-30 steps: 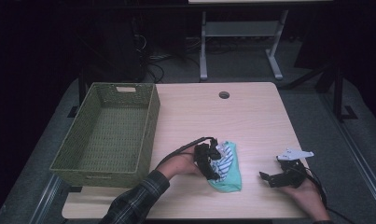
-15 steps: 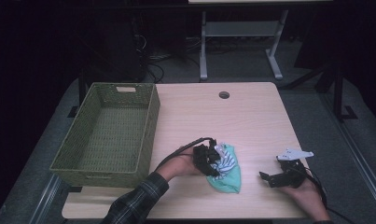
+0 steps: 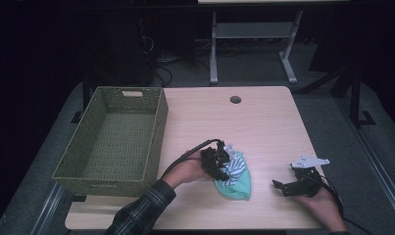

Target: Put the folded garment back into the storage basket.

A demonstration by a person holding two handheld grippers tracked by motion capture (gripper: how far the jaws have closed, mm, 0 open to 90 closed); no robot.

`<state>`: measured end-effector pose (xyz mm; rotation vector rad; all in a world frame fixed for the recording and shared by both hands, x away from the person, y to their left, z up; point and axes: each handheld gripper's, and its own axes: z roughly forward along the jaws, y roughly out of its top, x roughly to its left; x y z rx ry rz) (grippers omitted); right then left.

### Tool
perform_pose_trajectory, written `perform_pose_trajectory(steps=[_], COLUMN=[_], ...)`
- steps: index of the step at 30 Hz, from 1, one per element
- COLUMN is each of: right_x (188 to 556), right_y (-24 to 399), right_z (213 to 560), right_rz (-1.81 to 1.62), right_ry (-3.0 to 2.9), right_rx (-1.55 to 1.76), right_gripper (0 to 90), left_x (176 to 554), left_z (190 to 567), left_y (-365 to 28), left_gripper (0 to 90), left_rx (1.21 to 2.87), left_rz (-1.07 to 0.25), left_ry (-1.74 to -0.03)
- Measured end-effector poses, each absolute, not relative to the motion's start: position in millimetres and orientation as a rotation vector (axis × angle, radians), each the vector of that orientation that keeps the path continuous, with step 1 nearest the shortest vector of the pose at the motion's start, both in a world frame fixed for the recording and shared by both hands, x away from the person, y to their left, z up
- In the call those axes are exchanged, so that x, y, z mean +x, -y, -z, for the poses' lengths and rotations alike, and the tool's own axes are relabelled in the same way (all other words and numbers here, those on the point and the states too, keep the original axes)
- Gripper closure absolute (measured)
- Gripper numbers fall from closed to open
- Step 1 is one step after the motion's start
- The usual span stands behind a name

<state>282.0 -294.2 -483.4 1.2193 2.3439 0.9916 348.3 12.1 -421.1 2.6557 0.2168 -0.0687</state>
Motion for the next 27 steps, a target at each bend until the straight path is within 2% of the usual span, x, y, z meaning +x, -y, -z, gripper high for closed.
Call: perform_pose_trajectory(steps=[27], right_x=[282.0], right_y=[294.2], right_z=[483.5], right_rz=[-0.992], right_ry=[-2.343], right_rx=[1.218], right_gripper=[2.2], left_x=[351.8], left_z=[360.6], left_y=[-35.1], left_gripper=[65.6], left_rx=[2.577], left_rz=[0.014], left_ry=[-0.318])
